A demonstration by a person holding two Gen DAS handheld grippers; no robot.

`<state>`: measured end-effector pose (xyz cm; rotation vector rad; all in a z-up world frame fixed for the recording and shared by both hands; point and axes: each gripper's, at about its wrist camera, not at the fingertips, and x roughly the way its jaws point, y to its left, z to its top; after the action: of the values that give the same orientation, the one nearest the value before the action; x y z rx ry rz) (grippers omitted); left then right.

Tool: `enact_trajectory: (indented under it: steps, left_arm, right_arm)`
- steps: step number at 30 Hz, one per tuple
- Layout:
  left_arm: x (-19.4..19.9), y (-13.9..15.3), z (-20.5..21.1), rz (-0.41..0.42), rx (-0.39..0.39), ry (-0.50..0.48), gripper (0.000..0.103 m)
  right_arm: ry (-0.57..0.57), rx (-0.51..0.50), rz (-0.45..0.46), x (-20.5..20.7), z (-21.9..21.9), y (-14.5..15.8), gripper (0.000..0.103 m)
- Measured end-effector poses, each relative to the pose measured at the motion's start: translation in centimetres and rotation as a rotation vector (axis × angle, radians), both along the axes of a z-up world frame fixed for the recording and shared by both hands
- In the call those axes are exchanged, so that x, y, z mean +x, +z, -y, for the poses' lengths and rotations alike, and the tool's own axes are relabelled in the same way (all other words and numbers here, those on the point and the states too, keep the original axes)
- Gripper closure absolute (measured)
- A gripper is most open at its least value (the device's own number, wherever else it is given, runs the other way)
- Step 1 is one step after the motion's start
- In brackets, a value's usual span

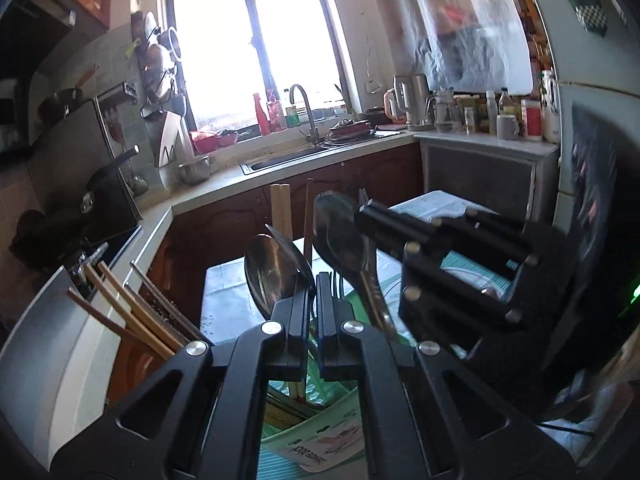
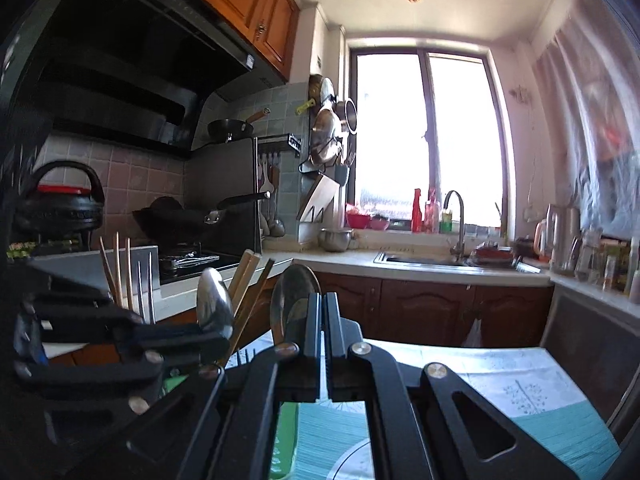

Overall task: Organize utensils
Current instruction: 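Lift both held spoons and carry them over the green caddy, then lower both spoons into the caddy and open both tools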

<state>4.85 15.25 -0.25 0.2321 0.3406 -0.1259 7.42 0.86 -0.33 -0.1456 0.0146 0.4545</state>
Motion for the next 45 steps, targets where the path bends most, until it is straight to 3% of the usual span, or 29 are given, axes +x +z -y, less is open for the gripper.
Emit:
enact_trajectory:
  steps: [9, 12, 14, 16, 25, 40, 43, 45]
  left_arm:
    - [-0.3, 0.3, -1.4, -0.025, -0.088, -0.032, 0.100]
    - [-0.2, 0.2, -1.8, -0.040, -0.112, -0.032, 0.086]
    - [-0.3, 0.3, -2.0, -0.031, -0.120, -0.022, 0.067]
    - [-0.6, 0.3, -2.0, -0.015, -0.128, -0.016, 0.059]
    - [-2.8, 0.9, -0.7, 0.002, -0.130, -0.019, 0.057]
    - [-6.2, 0.9, 0.6, -0.029, -0.199, -0.020, 0.057]
    - [-6.5, 0.6, 1.4, -0.054, -0.212, -0.042, 0.057]
    - [-6.7, 0.3, 1.9, -0.064, -0.220, -0.053, 0.057]
  right_arm:
    - [0.005, -0.057, 0.009, 0.3, -1.2, -2.1, 0.102]
    - [0.029, -0.069, -0.010, -0.1, -0.9, -2.5, 0.102]
    - [0.042, -0.085, -0.019, -0.5, -0.6, -2.7, 0.102]
    - [0.051, -0.101, -0.033, -0.8, -0.3, -2.8, 0.102]
    - [0.125, -0.115, -0.191, -0.5, 1.2, -3.1, 0.099]
    - [0.168, 0.074, -0.478, 1.5, 7.5, -1.3, 0.096]
    - [0.210, 0.113, -0.582, 2.6, 8.8, -0.9, 0.086]
    - [0.250, 0.141, -0.663, 3.4, 9.2, -0.9, 0.072]
